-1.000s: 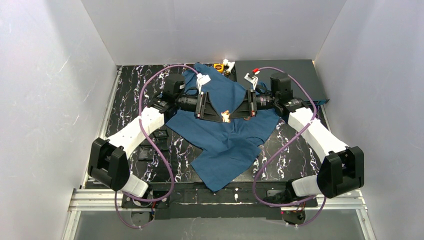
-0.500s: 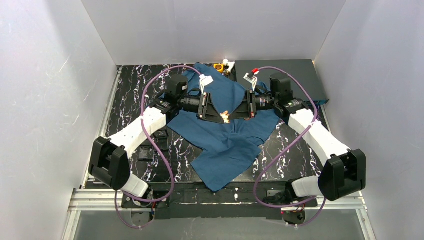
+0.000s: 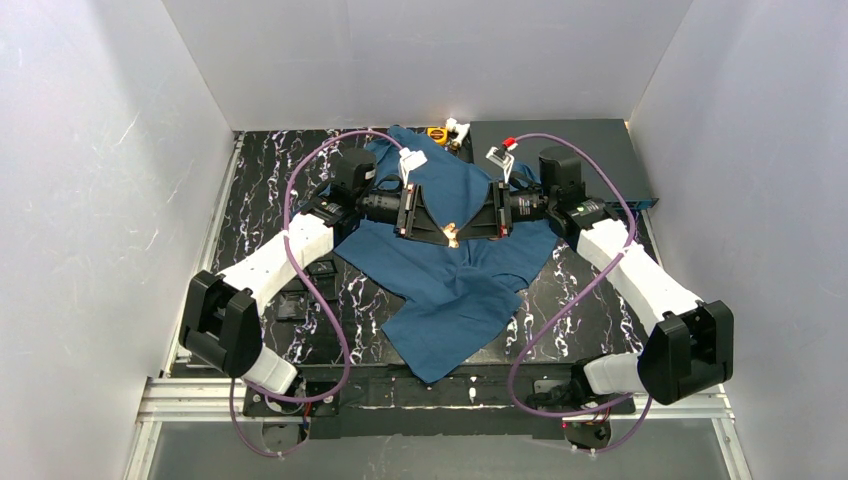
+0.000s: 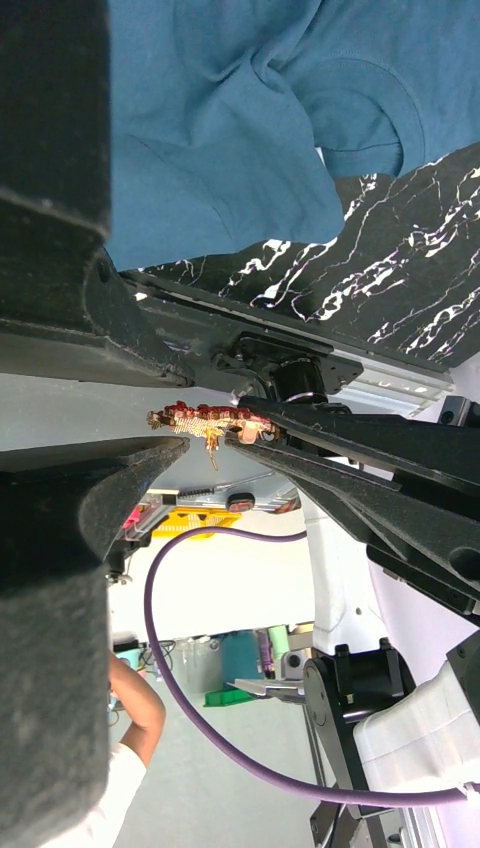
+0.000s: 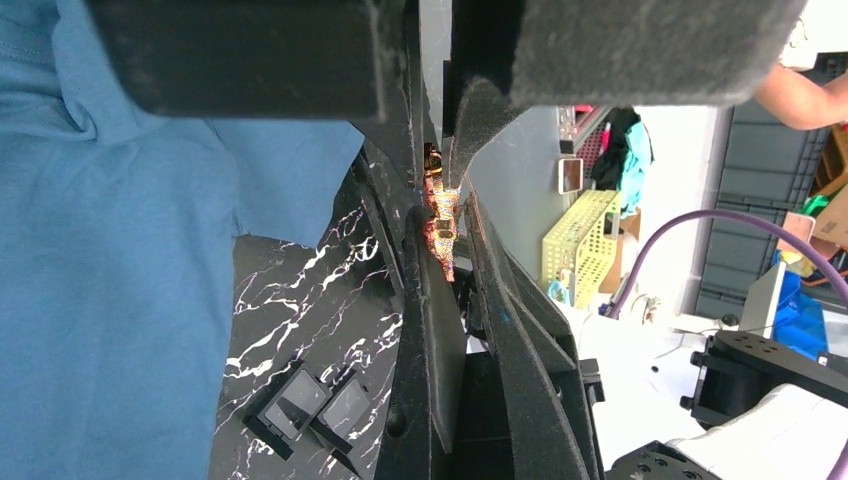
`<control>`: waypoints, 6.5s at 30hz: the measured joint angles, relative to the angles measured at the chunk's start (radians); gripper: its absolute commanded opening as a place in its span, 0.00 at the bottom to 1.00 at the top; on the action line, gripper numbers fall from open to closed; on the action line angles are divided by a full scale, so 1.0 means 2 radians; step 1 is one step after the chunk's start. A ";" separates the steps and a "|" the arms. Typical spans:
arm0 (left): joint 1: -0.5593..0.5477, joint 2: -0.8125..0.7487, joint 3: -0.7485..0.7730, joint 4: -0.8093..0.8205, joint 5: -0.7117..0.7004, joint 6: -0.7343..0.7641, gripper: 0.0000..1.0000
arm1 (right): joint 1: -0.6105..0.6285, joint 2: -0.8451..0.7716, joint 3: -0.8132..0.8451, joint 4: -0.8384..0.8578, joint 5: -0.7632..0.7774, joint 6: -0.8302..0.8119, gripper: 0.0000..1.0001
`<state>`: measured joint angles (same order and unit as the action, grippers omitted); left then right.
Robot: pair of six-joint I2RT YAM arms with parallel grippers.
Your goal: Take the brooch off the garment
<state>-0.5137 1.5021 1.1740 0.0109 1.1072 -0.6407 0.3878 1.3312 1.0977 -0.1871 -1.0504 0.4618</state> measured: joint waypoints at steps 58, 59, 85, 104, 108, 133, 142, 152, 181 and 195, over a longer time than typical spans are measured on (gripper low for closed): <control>-0.010 0.000 0.000 -0.006 -0.021 0.008 0.00 | 0.018 -0.006 0.032 -0.087 0.068 -0.068 0.29; -0.010 0.000 0.000 -0.006 -0.022 0.008 0.00 | 0.018 -0.006 0.032 -0.088 0.068 -0.068 0.32; -0.010 0.000 0.000 0.006 -0.014 0.004 0.00 | 0.018 -0.003 0.032 -0.076 0.045 -0.060 0.29; -0.010 0.000 0.000 0.005 -0.020 0.006 0.00 | 0.018 -0.001 0.032 -0.078 0.053 -0.064 0.37; -0.009 0.000 0.000 0.005 -0.023 0.004 0.00 | 0.018 -0.001 0.032 -0.079 0.053 -0.071 0.54; 0.008 -0.006 -0.010 0.010 0.006 0.006 0.00 | -0.006 0.009 0.040 -0.088 0.017 -0.063 0.40; 0.008 -0.006 -0.010 0.010 0.010 0.005 0.00 | -0.006 0.010 0.040 -0.071 -0.001 -0.057 0.31; 0.007 -0.006 -0.010 0.015 0.013 0.004 0.00 | 0.000 0.015 0.040 -0.062 -0.005 -0.053 0.25; 0.145 -0.018 0.178 -0.344 -0.109 0.207 0.98 | 0.018 0.023 0.174 -0.230 0.103 -0.325 0.01; 0.186 -0.013 0.314 -0.523 -0.033 0.392 0.98 | 0.172 -0.081 0.122 -0.199 0.229 -0.693 0.01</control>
<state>-0.1417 1.4757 1.8019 -1.0348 1.0405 0.1429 0.7319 1.1698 1.3418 -0.5842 -0.5930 -0.9249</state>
